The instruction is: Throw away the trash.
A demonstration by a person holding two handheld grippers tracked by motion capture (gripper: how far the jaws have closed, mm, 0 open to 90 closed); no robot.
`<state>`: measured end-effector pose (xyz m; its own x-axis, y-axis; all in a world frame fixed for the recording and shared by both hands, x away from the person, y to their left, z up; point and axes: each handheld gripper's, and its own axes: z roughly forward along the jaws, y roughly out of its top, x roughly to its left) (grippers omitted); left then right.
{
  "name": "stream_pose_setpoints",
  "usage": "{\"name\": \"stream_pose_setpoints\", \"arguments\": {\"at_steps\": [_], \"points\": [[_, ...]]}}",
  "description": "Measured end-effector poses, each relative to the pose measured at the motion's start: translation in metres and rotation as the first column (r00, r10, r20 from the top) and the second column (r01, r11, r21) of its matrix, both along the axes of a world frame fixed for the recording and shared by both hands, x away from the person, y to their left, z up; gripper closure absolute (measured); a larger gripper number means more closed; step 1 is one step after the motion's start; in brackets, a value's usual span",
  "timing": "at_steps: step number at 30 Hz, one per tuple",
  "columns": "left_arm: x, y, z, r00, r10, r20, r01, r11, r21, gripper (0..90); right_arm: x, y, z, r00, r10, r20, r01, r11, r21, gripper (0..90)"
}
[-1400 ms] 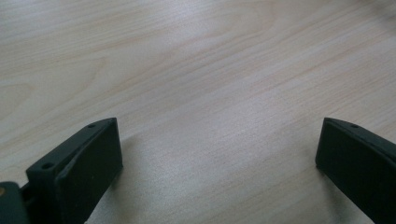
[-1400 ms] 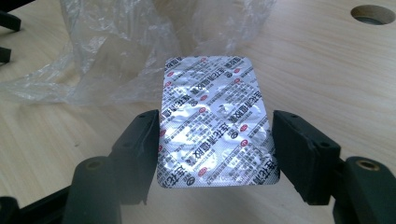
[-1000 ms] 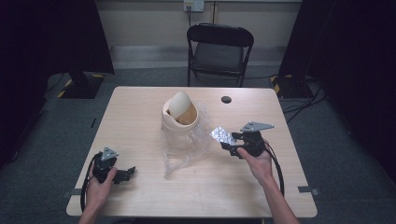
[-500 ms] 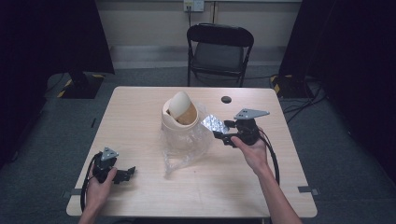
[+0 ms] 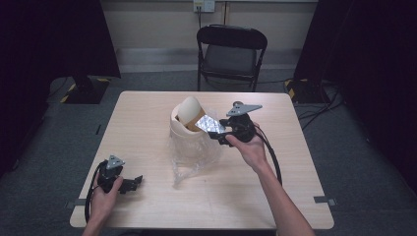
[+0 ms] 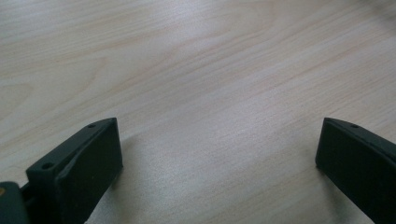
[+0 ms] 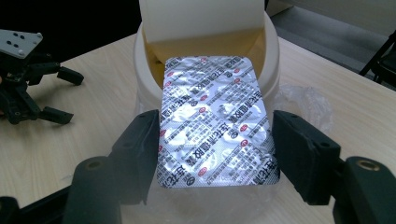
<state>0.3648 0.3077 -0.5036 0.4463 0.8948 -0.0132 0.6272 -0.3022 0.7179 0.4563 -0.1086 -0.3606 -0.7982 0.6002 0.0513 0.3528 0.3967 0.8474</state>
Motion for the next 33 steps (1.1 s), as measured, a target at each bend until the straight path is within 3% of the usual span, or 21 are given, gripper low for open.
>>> {"name": "stream_pose_setpoints", "arguments": {"at_steps": [6,8,12,18,19,22,23,26,27,33], "points": [[0.0,0.0,0.0,1.0,0.0,0.0,0.0,1.0,0.0,0.0,0.009,0.011,-0.002,0.9999,0.007,-0.013,-0.007,0.9999,-0.01,34.0],[0.0,0.0,0.0,1.0,-0.002,-0.001,0.002,1.0,0.003,0.0,0.016,0.013,-0.003,0.999,0.003,-0.044,-0.003,1.0,0.004,34.0],[0.0,0.0,0.0,1.0,0.0,0.0,0.0,1.0,0.0,0.0,0.024,0.022,0.0,0.9994,-0.006,-0.034,0.005,0.9996,-0.029,34.0],[0.0,0.0,0.0,1.0,-0.001,-0.001,0.001,1.0,0.003,0.0,0.03,0.03,0.003,0.9995,-0.001,-0.03,0.0,0.9998,-0.021,34.7],[0.0,0.0,0.0,1.0,0.0,0.0,0.0,1.0,0.0,0.0,0.031,0.034,0.004,0.9998,0.008,-0.018,-0.008,0.9999,-0.011,51.7],[0.0,0.0,0.0,1.0,-0.002,-0.001,0.002,1.0,0.003,0.0,0.032,0.038,0.003,0.9997,0.008,-0.022,-0.008,1.0,-0.005,50.6],[0.0,0.0,0.0,1.0,0.0,0.0,0.0,1.0,0.0,0.0,0.035,0.043,0.0,0.9995,0.017,-0.028,-0.018,0.9995,-0.026,50.5],[0.0,0.0,0.0,1.0,0.0,0.0,0.0,1.0,0.0,0.0,0.037,0.047,-0.003,0.9995,0.016,-0.029,-0.017,0.9994,-0.031,52.0],[0.0,0.0,0.0,1.0,0.0,0.0,0.0,1.0,0.001,0.0,0.039,0.051,-0.003,0.9995,0.017,-0.028,-0.017,0.9995,-0.025,56.7],[0.0,0.0,0.0,1.0,-0.001,0.0,0.001,1.0,0.001,0.0,0.044,0.061,-0.006,0.9993,0.027,-0.026,-0.029,0.9976,-0.063,63.1]]}}
